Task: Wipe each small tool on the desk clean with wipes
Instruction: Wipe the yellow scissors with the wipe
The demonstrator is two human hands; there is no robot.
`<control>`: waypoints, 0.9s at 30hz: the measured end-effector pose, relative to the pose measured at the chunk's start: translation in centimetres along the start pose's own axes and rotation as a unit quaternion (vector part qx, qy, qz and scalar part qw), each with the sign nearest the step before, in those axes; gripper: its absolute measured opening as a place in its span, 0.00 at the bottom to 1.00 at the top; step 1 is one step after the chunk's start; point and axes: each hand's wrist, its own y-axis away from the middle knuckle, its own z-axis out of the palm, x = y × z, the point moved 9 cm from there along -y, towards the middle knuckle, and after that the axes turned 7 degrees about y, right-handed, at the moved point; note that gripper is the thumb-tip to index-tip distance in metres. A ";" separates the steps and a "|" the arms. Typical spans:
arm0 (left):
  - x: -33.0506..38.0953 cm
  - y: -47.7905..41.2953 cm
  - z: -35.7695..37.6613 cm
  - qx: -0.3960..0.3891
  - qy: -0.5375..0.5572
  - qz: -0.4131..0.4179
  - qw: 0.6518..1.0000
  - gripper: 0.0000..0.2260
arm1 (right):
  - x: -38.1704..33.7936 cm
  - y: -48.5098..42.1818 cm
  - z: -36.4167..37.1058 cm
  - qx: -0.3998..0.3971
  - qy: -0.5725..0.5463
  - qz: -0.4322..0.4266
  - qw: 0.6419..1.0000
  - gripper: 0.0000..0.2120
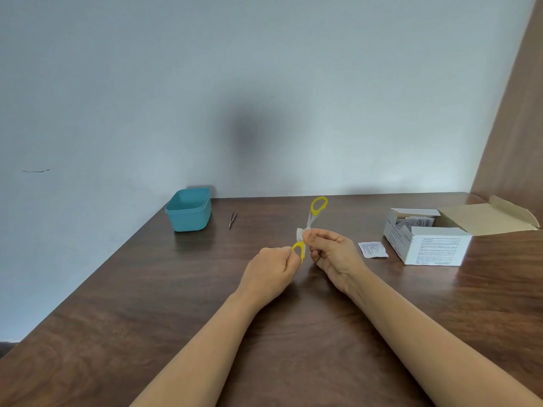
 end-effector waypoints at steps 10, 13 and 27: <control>-1.7 -0.3 -1.2 0.054 0.029 -0.029 0.998 0.19 | -0.1 0.7 2.0 -0.113 0.158 0.007 0.981 0.04; -1.2 -0.3 -1.3 0.051 0.041 -0.013 0.998 0.20 | -0.1 0.6 1.9 -0.107 0.146 -0.003 0.984 0.02; -1.0 -0.2 -1.1 0.059 -0.015 -0.017 0.998 0.21 | -0.2 0.4 1.8 -0.107 0.144 0.003 0.984 0.01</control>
